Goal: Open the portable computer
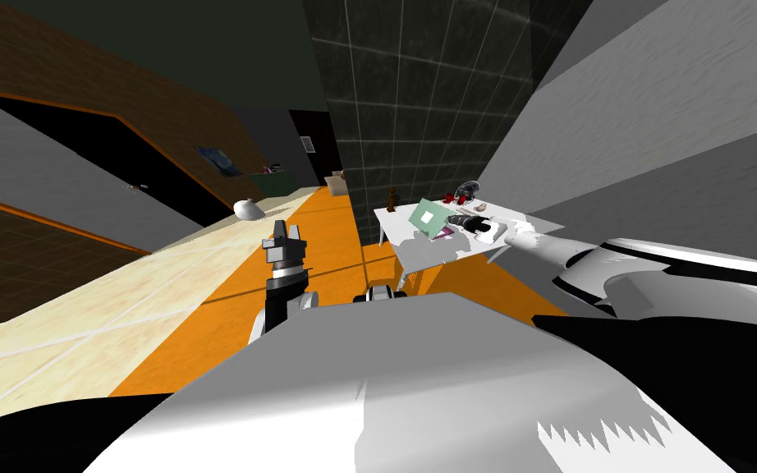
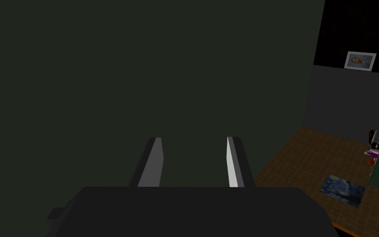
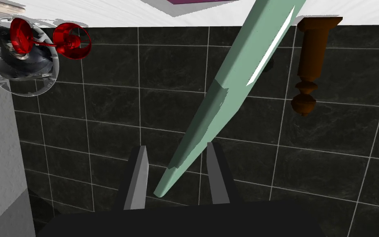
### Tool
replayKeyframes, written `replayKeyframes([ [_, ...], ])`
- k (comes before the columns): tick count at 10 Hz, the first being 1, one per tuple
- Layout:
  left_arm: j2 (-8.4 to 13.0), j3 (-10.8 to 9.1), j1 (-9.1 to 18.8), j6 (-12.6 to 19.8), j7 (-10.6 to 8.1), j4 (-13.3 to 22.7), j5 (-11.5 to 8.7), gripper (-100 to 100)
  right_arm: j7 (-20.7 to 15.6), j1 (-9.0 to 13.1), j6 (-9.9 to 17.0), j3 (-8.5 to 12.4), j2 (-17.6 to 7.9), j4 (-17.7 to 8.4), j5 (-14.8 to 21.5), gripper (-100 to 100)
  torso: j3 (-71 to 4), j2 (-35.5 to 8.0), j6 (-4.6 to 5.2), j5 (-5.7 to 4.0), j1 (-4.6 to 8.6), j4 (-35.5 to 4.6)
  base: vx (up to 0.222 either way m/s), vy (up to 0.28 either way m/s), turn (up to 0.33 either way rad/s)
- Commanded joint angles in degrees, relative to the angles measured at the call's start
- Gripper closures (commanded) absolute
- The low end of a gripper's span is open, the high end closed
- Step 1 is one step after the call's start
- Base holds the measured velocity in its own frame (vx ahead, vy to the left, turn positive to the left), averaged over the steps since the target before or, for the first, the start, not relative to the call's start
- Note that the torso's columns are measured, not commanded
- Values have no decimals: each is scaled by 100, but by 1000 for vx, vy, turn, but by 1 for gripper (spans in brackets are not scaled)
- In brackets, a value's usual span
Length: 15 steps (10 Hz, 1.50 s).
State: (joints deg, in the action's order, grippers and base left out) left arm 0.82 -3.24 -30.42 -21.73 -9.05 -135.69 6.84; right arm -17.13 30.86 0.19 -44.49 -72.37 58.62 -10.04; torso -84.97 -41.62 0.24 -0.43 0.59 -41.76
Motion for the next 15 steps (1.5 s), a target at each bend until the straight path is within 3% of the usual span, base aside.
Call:
replayKeyframes([
  [1, 0, 0, -1, 0, 0, 0, 0, 0, 284, -28, 52, -116, 10, 110, -238, 100, 6, -11, -11, 14, -33, -7, 10, -118, 65],
  [7, 0, 0, 0, 0, 0, 0, 0, 0, 918, -146, 198, -447, 57, 404, -813, 100, 6, -11, -35, -7, -32, 14, -12, -144, 70],
  [9, 0, 0, -1, 0, 0, 0, 0, 0, 918, -146, 198, -447, 57, 404, -813, 100, 4, -7, -31, -5, -35, 14, -1, -72, 24],
  [10, 0, 0, -1, 0, 0, 0, 0, 0, 1172, -193, 257, -580, 76, 522, -1043, 100, 12, -21, -28, 2, -60, 10, -7, -108, 70],
  [14, 0, 0, 0, 0, 0, 0, 0, 0, 1299, -217, 286, -646, 86, 581, -1158, 100, 14, -23, -34, 2, -41, -2, -13, -82, 39],
  [15, -1, 0, -1, 0, 0, 0, 0, 0, 1333, -179, 400, -594, -186, 875, -1240, -100, 18, -30, -26, 15, -60, -10, 0, 0, 0],
])
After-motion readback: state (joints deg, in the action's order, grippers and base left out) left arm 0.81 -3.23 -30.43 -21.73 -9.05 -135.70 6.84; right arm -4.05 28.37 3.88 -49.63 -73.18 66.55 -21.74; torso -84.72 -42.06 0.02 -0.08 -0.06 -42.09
